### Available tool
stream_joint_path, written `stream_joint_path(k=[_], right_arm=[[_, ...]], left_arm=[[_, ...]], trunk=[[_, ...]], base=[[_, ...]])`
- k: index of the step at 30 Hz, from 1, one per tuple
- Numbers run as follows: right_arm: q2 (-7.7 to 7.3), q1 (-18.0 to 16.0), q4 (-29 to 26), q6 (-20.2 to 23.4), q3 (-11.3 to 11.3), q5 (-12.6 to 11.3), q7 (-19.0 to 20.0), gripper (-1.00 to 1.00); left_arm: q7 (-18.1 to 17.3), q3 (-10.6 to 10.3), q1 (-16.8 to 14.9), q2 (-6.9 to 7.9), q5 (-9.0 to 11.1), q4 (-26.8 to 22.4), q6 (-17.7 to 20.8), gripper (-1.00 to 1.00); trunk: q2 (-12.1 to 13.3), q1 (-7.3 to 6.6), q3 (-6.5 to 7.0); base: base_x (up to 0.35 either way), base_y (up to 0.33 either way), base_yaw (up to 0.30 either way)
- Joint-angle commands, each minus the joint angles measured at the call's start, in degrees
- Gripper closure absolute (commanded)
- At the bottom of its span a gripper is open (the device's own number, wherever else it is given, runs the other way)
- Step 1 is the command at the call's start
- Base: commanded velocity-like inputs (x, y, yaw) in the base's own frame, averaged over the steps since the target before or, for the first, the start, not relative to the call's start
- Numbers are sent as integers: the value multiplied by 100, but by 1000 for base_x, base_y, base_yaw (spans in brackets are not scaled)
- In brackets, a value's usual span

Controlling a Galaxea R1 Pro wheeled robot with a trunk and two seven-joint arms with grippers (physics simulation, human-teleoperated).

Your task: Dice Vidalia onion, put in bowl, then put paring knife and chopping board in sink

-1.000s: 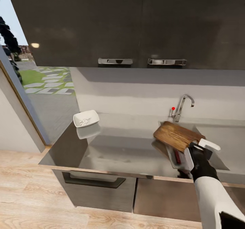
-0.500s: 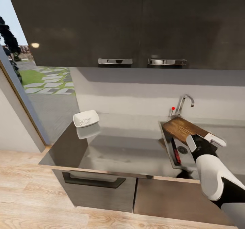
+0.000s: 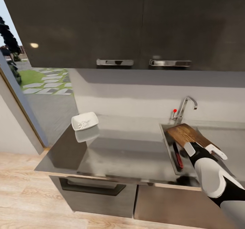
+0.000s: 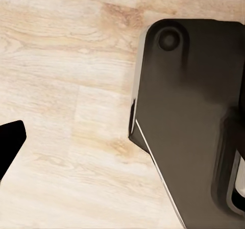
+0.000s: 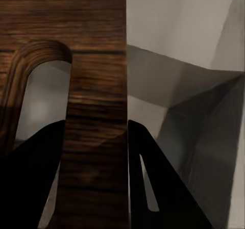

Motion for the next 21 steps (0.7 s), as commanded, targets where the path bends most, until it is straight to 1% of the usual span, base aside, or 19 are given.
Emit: stream_joint_path(k=[1,5,8,11,21], right_arm=[[-3,-7,-3,-14,-27,-7,-49,100],[-9,-7,-6,-28,-73,-2,-149,100],[-9,-7,-4,-59,-78,-1,-363,100],[-20,-7,2,-136,-84,-1,-478,100],[-27,40,14,-307,-94,-1,-498,100]], left_arm=[[3,-17,1,3,53,-8,-8,-100],[3,-17,2,2,53,-6,-8,-100],[3,-17,3,3,55,-6,-8,-100],[3,-17,2,2,54,-6,-8,-100],[3,-17,7,2,54,-6,-9,-100]], trunk=[[-11,7,-10],[-11,7,-10],[-11,7,-12],[-11,7,-31],[-11,7,-119]], base=[[333,0,0],[340,0,0],[259,0,0],[51,0,0],[3,0,0]])
